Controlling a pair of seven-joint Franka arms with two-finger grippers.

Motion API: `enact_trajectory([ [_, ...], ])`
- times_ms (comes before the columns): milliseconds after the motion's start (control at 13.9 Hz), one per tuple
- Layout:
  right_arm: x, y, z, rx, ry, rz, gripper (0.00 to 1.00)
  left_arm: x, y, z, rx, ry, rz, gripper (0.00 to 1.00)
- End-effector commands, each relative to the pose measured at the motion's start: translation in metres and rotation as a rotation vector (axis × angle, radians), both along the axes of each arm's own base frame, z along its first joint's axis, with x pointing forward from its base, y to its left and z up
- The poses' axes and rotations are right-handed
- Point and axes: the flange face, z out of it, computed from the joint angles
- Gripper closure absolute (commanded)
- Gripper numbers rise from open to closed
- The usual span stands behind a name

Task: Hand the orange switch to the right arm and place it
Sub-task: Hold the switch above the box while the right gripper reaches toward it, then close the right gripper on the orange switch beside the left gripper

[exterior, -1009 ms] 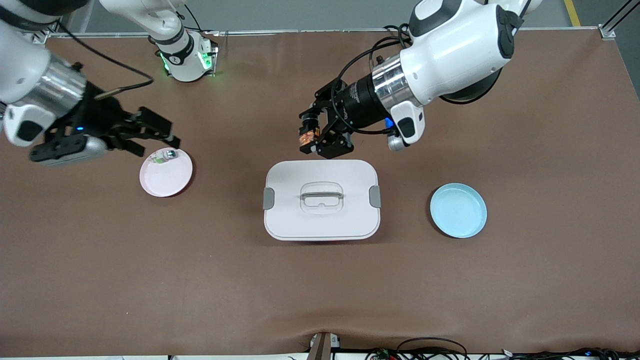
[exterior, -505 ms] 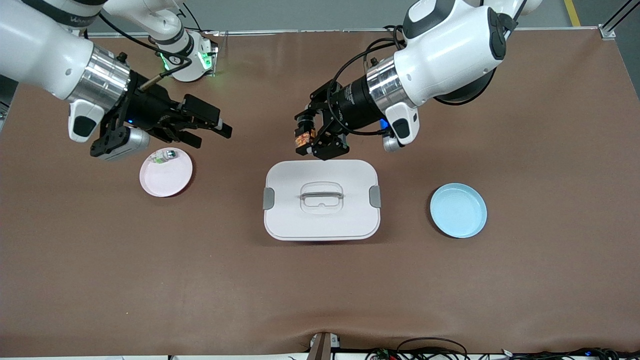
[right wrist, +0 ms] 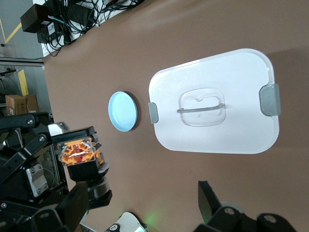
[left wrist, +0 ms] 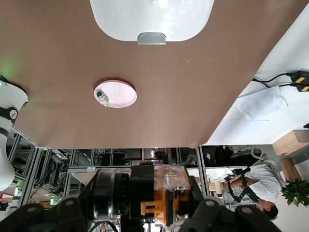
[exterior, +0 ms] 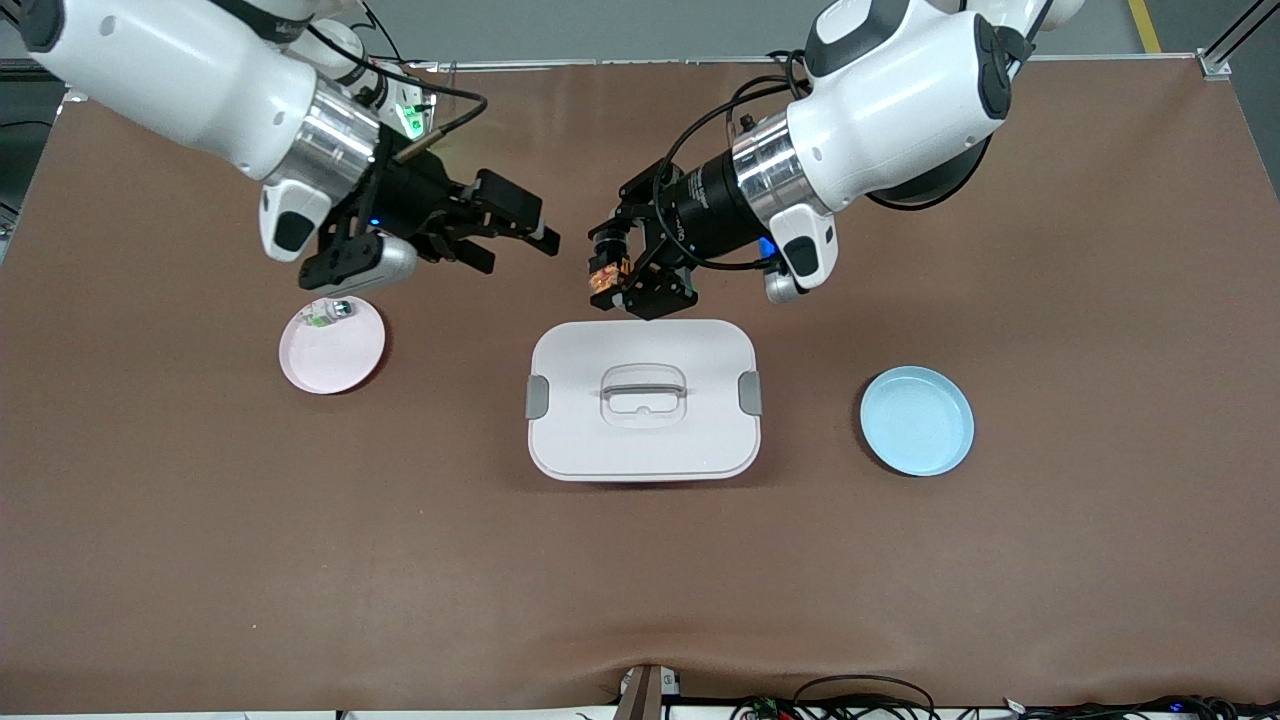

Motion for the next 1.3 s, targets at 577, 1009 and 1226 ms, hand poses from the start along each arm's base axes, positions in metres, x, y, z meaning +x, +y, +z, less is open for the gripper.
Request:
enact_trajectory([
  [577, -0.009, 0.059, -0.003, -0.003, -0.014, -0.059, 0.00, -0.001, -0.003, 0.011, -0.019, -0.011, 0.008, 0.72],
  [1009, -0.009, 0.059, -0.004, -0.016, -0.010, -0.075, 0.00, -0.001, -0.003, 0.010, -0.017, -0.009, 0.008, 0.72],
  [1226, -0.011, 0.062, -0.002, -0.013, -0.011, -0.074, 0.39, -0.003, -0.004, 0.011, -0.018, -0.010, 0.005, 0.72],
])
